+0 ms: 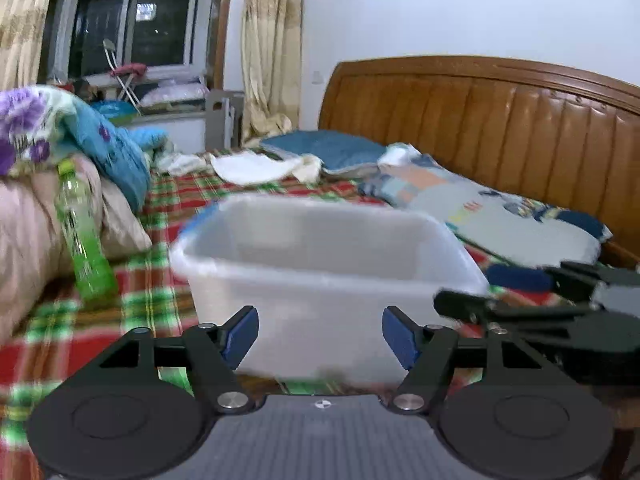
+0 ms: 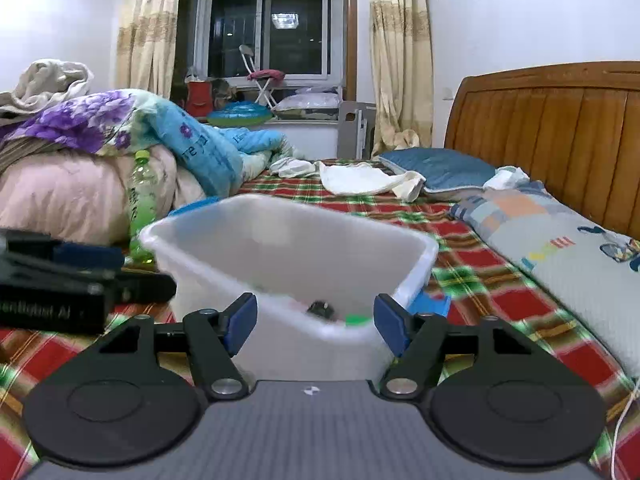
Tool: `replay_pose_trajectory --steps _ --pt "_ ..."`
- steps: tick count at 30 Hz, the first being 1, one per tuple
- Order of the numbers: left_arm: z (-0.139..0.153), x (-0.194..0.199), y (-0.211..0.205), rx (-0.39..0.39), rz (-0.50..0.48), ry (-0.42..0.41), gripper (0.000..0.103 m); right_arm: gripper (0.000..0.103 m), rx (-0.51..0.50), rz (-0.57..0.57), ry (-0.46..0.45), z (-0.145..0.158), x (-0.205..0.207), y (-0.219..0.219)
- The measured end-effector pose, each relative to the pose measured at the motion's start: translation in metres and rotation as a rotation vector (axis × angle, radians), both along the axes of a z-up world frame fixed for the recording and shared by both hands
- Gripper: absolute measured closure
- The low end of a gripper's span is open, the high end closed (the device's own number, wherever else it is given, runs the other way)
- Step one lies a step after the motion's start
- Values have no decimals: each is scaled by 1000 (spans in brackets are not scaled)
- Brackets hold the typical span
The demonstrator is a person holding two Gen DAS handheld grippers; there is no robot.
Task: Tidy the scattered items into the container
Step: 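Move both open tools back toward the yellow brick and teal toy gun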
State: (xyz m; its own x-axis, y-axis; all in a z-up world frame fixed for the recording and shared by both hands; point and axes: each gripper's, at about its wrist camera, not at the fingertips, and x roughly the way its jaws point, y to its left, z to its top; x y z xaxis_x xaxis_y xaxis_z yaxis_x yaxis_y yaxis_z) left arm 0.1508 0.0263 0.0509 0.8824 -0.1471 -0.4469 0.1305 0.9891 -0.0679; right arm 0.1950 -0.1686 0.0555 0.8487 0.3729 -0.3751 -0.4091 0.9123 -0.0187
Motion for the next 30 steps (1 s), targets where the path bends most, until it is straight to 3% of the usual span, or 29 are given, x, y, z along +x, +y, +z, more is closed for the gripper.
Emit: replay_pose_trajectory --steps 3,5,13,19,25,30 --pt "-18 -18 -4 -10 -23 38 31 34 -18 7 -6 -13 -14 -4" --pt "-31 -30 -7 -18 -31 59 31 28 -39 12 2 -28 -21 -8" --pt "-82 -56 0 -57 12 161 31 26 -65 -9 163 -75 -15 -13" --pt "-86 -54 10 -55 36 179 31 26 -59 -11 215 -92 -5 -13" --pt "-89 -49 15 -45 38 185 31 26 -58 109 249 -89 -33 -5" --pt "-92 -48 18 -45 43 188 31 27 -80 220 203 -84 -67 5"
